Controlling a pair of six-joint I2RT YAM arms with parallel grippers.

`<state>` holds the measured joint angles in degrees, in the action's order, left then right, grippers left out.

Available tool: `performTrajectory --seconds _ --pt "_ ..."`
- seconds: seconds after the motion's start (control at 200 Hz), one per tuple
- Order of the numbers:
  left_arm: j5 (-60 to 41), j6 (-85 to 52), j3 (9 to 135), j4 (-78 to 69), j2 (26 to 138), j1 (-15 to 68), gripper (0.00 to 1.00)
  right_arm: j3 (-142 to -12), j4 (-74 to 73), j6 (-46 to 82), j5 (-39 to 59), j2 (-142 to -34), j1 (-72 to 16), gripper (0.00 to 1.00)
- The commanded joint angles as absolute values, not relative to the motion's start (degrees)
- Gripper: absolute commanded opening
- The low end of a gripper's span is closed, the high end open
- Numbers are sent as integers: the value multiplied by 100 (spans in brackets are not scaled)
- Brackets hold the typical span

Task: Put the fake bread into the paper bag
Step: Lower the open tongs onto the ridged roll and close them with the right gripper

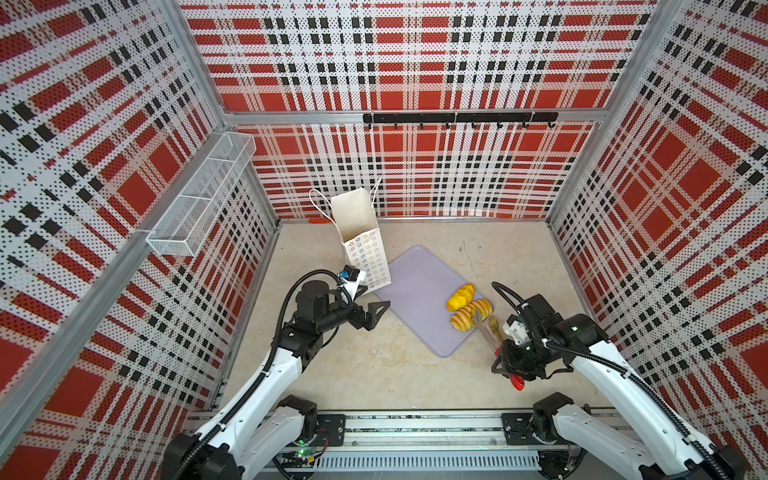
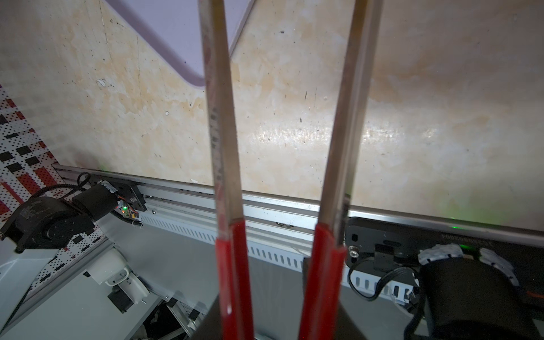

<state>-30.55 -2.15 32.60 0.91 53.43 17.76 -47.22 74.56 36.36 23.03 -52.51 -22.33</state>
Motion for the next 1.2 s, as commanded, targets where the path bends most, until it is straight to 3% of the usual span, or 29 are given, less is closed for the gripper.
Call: performTrajectory --seconds 0.0,0.576,1.198 --pt "-2956 -182 3366 -44 5230 1784 99 -4961 7188 3484 2378 -5397 -2190 34" --pt "-3056 -203 3384 -53 5412 1758 98 -5407 6517 2721 2593 -6260 -2172 34" --pt "-3096 -220 3384 -64 5414 1785 97 -4986 6684 2944 2488 -6116 -2171 34"
